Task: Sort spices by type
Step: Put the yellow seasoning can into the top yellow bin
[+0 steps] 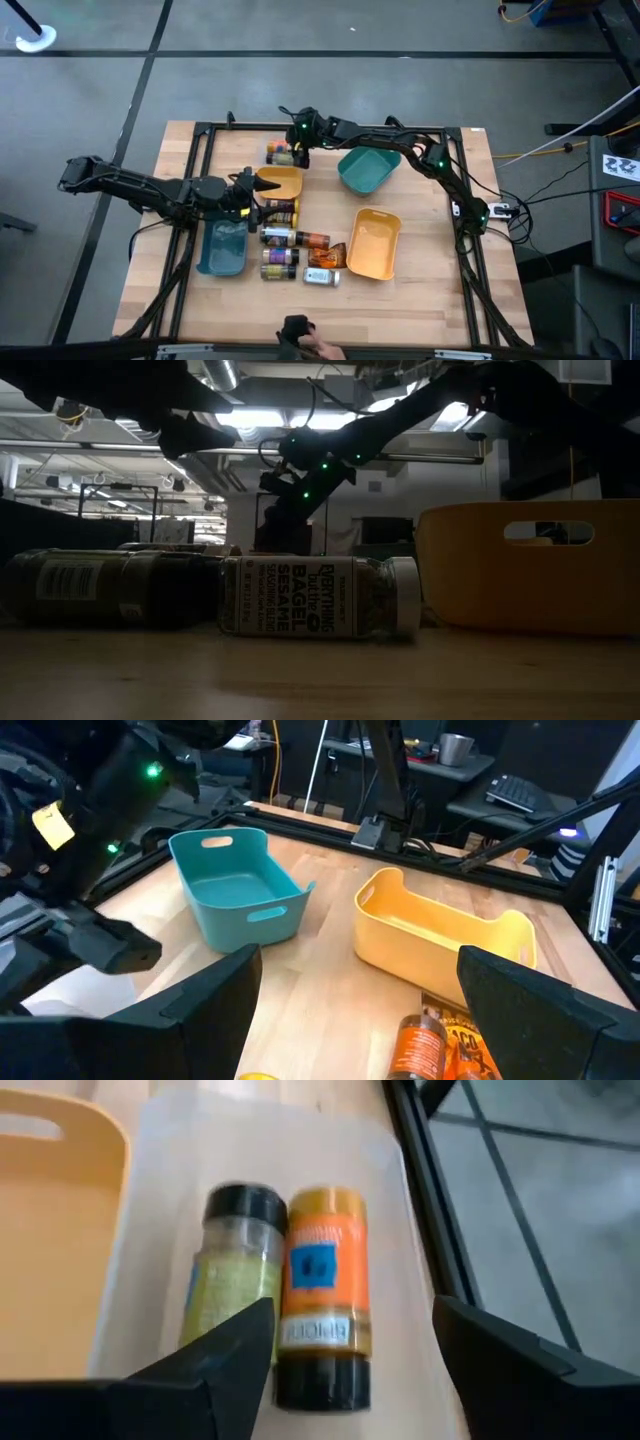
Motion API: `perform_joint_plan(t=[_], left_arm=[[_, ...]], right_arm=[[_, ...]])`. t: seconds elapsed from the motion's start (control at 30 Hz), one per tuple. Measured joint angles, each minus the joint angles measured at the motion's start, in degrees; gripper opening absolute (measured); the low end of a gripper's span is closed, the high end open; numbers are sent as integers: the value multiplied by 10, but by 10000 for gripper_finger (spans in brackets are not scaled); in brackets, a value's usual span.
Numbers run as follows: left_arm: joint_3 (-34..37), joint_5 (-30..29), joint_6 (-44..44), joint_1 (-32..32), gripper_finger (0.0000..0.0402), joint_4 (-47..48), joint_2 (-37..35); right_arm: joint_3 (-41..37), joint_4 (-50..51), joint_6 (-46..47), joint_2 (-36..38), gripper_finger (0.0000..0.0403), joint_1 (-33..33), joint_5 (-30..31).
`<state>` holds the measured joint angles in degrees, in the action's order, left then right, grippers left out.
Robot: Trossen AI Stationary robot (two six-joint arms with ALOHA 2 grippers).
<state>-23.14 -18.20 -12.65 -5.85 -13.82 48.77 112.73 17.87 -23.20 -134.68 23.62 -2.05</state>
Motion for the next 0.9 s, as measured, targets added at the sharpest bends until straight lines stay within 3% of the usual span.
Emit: perform_joint_plan(t=[0.43, 0.77, 0.9], left_arm=[[0, 0, 4, -1, 320, 0, 10], [-12, 0, 23, 0, 320, 1, 82], [-48, 0, 56, 3, 320, 56, 118]], right_arm=[[0, 204, 18, 142, 270, -20, 4], [0, 280, 19, 277, 270, -88, 15], [0, 317, 28, 317, 270, -124, 19]])
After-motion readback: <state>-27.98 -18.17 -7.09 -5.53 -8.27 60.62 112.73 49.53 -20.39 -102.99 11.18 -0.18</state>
